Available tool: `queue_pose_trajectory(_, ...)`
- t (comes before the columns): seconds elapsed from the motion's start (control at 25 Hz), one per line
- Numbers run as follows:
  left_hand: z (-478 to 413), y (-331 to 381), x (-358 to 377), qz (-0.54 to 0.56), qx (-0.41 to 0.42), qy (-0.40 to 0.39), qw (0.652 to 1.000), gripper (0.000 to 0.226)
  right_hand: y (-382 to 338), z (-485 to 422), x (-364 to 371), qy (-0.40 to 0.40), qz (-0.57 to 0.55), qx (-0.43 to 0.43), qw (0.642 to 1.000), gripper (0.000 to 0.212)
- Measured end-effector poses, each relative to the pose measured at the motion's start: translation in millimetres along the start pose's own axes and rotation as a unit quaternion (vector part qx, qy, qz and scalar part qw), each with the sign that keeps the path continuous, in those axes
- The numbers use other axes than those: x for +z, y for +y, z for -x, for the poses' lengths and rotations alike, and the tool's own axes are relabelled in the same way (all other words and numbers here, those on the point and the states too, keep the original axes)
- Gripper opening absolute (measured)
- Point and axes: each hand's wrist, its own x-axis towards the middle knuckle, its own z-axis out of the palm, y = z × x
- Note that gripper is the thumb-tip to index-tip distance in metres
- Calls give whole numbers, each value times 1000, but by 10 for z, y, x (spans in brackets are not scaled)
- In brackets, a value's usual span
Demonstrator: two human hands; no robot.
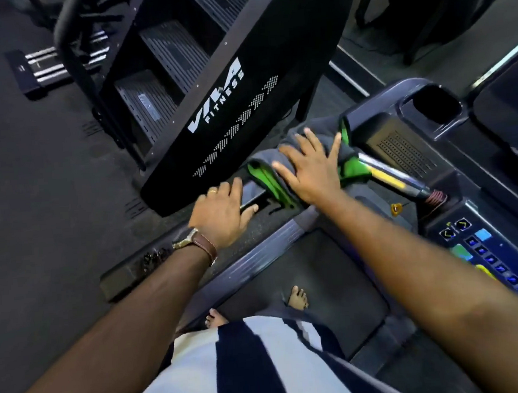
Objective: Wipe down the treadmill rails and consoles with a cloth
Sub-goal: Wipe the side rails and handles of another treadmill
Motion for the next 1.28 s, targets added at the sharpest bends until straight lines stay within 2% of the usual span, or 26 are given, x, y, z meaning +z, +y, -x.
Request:
queue_pose_trajectory(0.08, 55, -30, -6, 18, -37, 7, 999, 67, -262, -277, -141, -59, 23, -21, 998, 69)
queue_pose_trajectory(0.16, 127, -83, -11, 26, -74, 12, 997, 73, -489, -293, -206, -101, 23, -132, 986, 67)
queue_pose_trajectory(0.28, 260, -137, 25, 28, -115, 25, 993, 78, -291, -192, -289, -110, -13, -280, 954, 63)
queue_pose_trajectory(0.32, 282, -135, 37, 29, -123, 38, 991, 74, -186, -272, -328, -133, 0, -282, 950, 66)
queue_pose_trajectory(0.4, 296, -79, 36, 32, -138, 64, 988, 61, -170, -574, -449, -236, 41, -198, 951, 80)
queue_pose_trajectory(0.44, 294, -59, 32, 31, -148, 71, 986, 56, -279, -758, -490, -301, 52, -163, 938, 85)
queue_pose_trajectory(0.52, 298, -36, 28, 27, -178, 80, 980, 50, -626, -910, -490, -411, 19, -170, 896, 80)
queue_pose_trajectory(0.6, 314, -26, 48, 14, -206, 84, 975, 49, -752, -792, -477, -433, 0, -254, 865, 68)
queue_pose_trajectory(0.68, 336, -2, 65, -2, -240, 82, 967, 48, -557, -753, -470, -374, -4, -335, 865, 60)
queue_pose_trajectory(0.76, 369, 21, 76, -10, -277, 90, 956, 44, -351, -898, -450, -386, -3, -319, 865, 70)
queue_pose_trajectory(0.8, 373, 46, 82, -13, -289, 93, 953, 43, -301, -988, -427, -419, -7, -293, 859, 82)
queue_pose_trajectory(0.84, 371, 71, 92, -17, -297, 94, 950, 42, -332, -1073, -355, -470, -30, -253, 845, 84)
queue_pose_trajectory(0.88, 361, 85, 97, -21, -304, 94, 948, 43, -409, -1129, -275, -521, -69, -211, 824, 71)
queue_pose_trajectory(0.96, 391, 47, 99, -23, -329, 96, 939, 48, -680, -1113, -166, -601, -158, -152, 768, 33)
queue_pose_trajectory(1.0, 451, -19, 102, -23, -348, 96, 932, 50, -785, -1067, -186, -610, -163, -180, 754, 27)
queue_pose_trajectory(1.08, 625, -202, 96, -34, -377, 87, 922, 57, -824, -1001, -275, -571, -127, -295, 755, 31)
queue_pose_trajectory(1.2, 762, -373, 86, -50, -359, 78, 929, 61, -541, -907, -372, -406, -39, -427, 807, 66)
queue_pose_trajectory(1.24, 758, -387, 84, -52, -355, 74, 930, 60, -539, -892, -326, -365, 2, -431, 826, 74)
queue_pose_trajectory(1.28, 748, -396, 76, -52, -354, 71, 931, 59, -631, -883, -308, -368, 19, -409, 835, 79)
